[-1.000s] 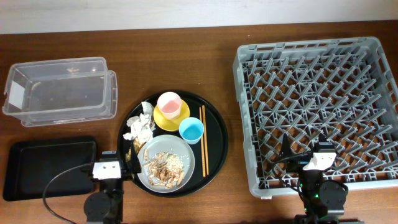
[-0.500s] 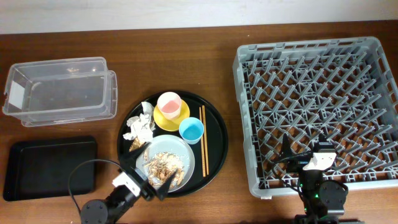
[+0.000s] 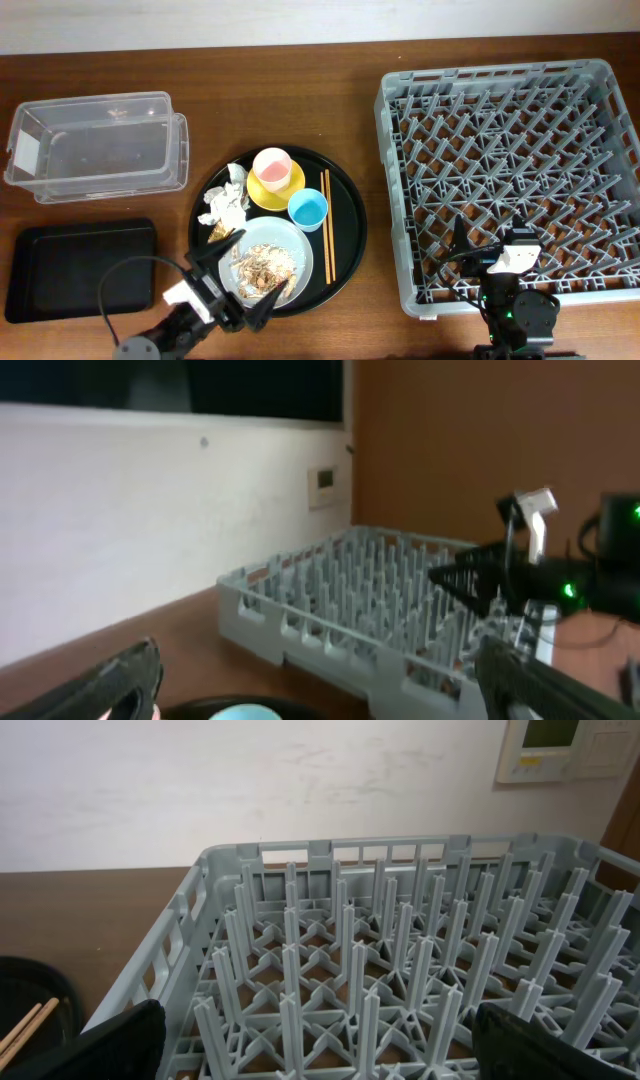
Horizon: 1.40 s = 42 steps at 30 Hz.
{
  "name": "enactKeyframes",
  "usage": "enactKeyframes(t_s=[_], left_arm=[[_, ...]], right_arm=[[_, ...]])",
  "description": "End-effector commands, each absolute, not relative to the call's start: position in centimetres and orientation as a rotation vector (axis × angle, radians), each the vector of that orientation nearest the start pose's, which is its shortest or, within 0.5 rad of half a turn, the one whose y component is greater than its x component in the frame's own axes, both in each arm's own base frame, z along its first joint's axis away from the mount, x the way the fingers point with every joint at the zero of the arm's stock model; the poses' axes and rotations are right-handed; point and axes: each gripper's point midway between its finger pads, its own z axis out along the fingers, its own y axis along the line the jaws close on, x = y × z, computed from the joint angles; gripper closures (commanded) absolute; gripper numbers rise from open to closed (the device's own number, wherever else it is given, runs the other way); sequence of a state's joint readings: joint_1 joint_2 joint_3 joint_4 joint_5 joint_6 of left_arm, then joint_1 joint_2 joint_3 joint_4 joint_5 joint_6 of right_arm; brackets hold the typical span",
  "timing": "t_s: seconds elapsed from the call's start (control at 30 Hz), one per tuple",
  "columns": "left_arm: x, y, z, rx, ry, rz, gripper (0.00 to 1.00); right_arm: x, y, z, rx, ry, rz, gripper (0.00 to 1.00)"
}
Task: Sort waste into correct bins and load items into the dishwasher rack
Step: 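Reach the left gripper to the crumpled white tissue on the tray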
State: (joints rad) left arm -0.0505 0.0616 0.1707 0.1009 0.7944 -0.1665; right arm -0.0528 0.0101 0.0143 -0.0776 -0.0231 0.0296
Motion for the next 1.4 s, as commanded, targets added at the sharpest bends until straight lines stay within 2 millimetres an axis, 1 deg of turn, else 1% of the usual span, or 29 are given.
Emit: enactKeyframes(t_s=[0.0, 0.03, 0.13, 0.17, 0.23, 0.27, 0.37, 0.47, 0.5, 0.57, 0.6, 0.67, 0.73, 0.77, 0.83, 0.93, 1.03, 1.07, 1.1, 1.13, 1.17, 1.27, 1.3, 1.33, 1.37], left_arm=[[19.8, -11.2, 27.9, 0.518, 1.519, -0.55, 0.0], [20.6, -10.1, 27.7, 0.475, 1.64, -0.487, 0.0], [21.9, -7.9, 27.7, 0.398, 1.88, -0.368, 0.0], [22.1, -7.4, 27.9, 0.369, 1.983, -0.356, 0.0], [22.1, -7.5, 28.2, 0.36, 2.119, -0.391, 0.0], [22.1, -7.9, 28.5, 0.368, 2.162, -0.427, 0.0], [22.2, -9.5, 29.2, 0.409, 2.221, -0.566, 0.0], [23.3, -10.0, 28.7, 0.417, 2.243, -0.604, 0.0], [23.8, -9.8, 28.4, 0.409, 2.259, -0.596, 0.0], [25.3, -8.1, 26.9, 0.258, 2.366, -0.503, 0.0], [25.7, -7.5, 26.6, 0.216, 2.4, -0.473, 0.0], [26.4, -6.8, 26.1, 0.187, 2.503, -0.404, 0.0], [26.7, -6.6, 25.8, 0.186, 2.616, -0.35, 0.0], [26.8, -6.8, 25.7, 0.199, 2.661, -0.332, 0.0], [27.4, -7.9, 25.5, 0.241, 2.712, -0.356, 0.0], [27.8, -10.4, 24.2, 0.3, 2.764, -0.494, 0.0], [28.0, -11.7, 22.9, 0.312, 2.816, -0.604, 0.0], [28.6, -12.1, 22.2, 0.312, 2.829, -0.632, 0.02], [29.1, -12.3, 22.0, 0.313, 2.825, -0.636, 0.11], [29.8, -12.4, 21.7, 0.314, 2.815, -0.633, 0.24], [30.4, -12.5, 21.4, 0.313, 2.81, -0.634, 0.27], [31.3, -12.6, 20.7, 0.282, 2.818, -0.632, 0.28], [31.7, -12.3, 20.4, 0.274, 2.82, -0.602, 0.32], [32.1, -11.7, 20.1, 0.237, 2.828, -0.545, 0.32], [32.5, -10.8, 19.8, 0.17, 2.84, -0.471, 0.35]], right_arm=[[24.6, -1.3, 15.5, 0.069, 1.65, -0.012, 0.02], [24.6, -1.3, 15.5, 0.069, 1.65, -0.011, 0.02], [24.6, -1.3, 15.5, 0.069, 1.65, -0.012, 0.02], [24.6, -1.3, 15.5, 0.069, 1.65, -0.012, 0.02], [24.6, -1.3, 15.5, 0.069, 1.65, -0.012, 0.02], [24.6, -1.3, 15.5, 0.069, 1.65, -0.012, 0.02], [24.6, -1.3, 15.5, 0.069, 1.65, -0.012, 0.02], [24.6, -1.3, 15.5, 0.069, 1.65, -0.012, 0.02], [24.6, -1.3, 15.5, 0.069, 1.65, -0.011, 0.02], [24.6, -1.3, 15.5, 0.069, 1.65, -0.012, 0.02], [24.6, -1.3, 15.5, 0.069, 1.65, -0.012, 0.02], [24.6, -1.3, 15.5, 0.069, 1.65, -0.012, 0.02], [24.6, -1.3, 15.5, 0.069, 1.65, -0.012, 0.02], [24.6, -1.3, 15.5, 0.069, 1.65, -0.012, 0.02], [24.6, -1.3, 15.5, 0.069, 1.65, -0.012, 0.02], [24.6, -1.3, 15.5, 0.069, 1.65, -0.012, 0.02], [24.6, -1.3, 15.5, 0.069, 1.65, -0.012, 0.02], [24.6, -1.3, 15.5, 0.069, 1.65, -0.012, 0.02], [24.6, -1.3, 15.5, 0.069, 1.65, -0.011, 0.02], [24.6, -1.3, 15.5, 0.069, 1.65, -0.012, 0.02], [24.6, -1.3, 15.5, 0.069, 1.65, -0.012, 0.02], [24.6, -1.3, 15.5, 0.069, 1.65, -0.012, 0.02], [24.6, -1.3, 15.5, 0.069, 1.65, -0.012, 0.02], [24.6, -1.3, 15.5, 0.069, 1.65, -0.012, 0.02], [24.6, -1.3, 15.5, 0.069, 1.65, -0.012, 0.02]])
